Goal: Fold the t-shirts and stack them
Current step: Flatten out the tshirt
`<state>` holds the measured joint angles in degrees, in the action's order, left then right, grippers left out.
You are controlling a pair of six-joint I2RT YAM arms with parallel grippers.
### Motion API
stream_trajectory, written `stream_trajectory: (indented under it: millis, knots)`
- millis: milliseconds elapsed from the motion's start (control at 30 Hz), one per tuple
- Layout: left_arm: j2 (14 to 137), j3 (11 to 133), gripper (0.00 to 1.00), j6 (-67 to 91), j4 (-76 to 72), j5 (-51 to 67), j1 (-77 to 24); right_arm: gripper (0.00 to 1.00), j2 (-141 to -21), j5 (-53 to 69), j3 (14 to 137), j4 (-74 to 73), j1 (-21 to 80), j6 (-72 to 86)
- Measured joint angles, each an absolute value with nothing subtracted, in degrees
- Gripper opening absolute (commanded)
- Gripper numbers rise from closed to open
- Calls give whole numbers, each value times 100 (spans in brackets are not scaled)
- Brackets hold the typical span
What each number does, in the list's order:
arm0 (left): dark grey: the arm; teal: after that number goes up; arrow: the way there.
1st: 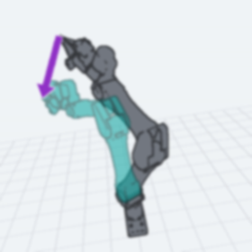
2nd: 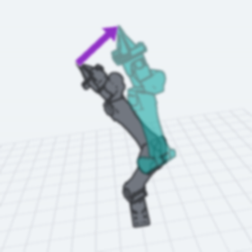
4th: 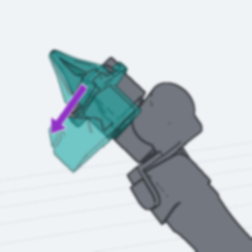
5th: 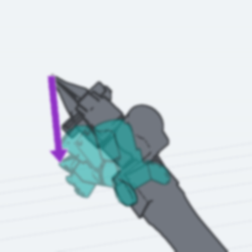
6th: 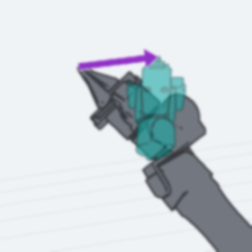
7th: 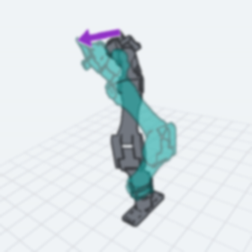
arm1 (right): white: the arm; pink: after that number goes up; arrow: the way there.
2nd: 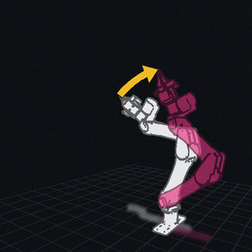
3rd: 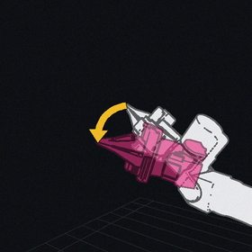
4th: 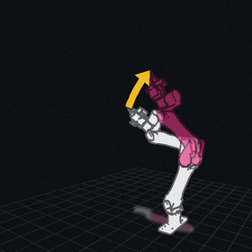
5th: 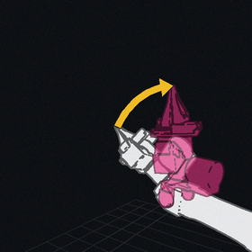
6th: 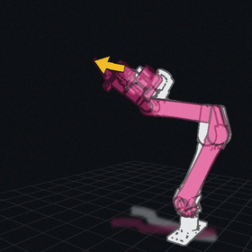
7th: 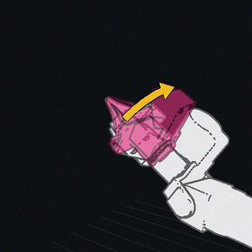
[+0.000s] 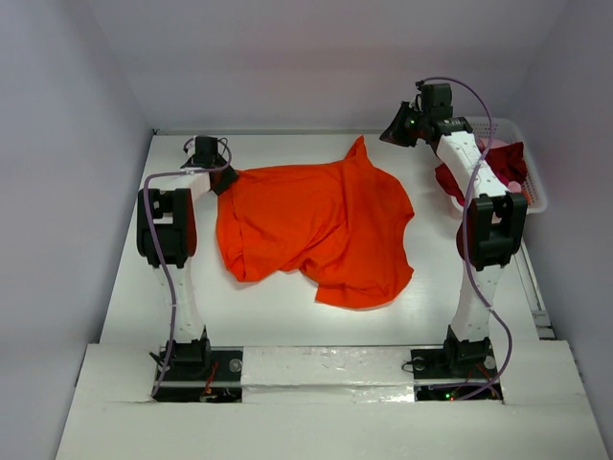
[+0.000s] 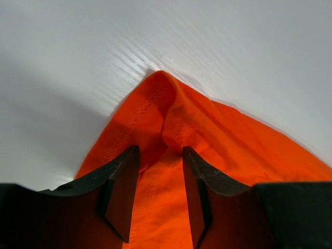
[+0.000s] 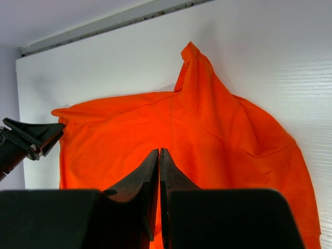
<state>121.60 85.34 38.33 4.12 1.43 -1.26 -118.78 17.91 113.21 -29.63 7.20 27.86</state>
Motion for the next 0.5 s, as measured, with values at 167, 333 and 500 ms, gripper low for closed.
stream_trajectory:
  millis: [167,333,500]
  knots:
    - [12151,8488,35,3811,351,71,-126,9,-11878,1817,11321,-2961,720,2790]
    - [12151,8473,35,3811,276,189,-126,9,-11878,1820,11321,-2961,720,2788]
    - [12151,8473,33,3800,237,314,-126,9,-11878,1826,11321,-2963,720,2788]
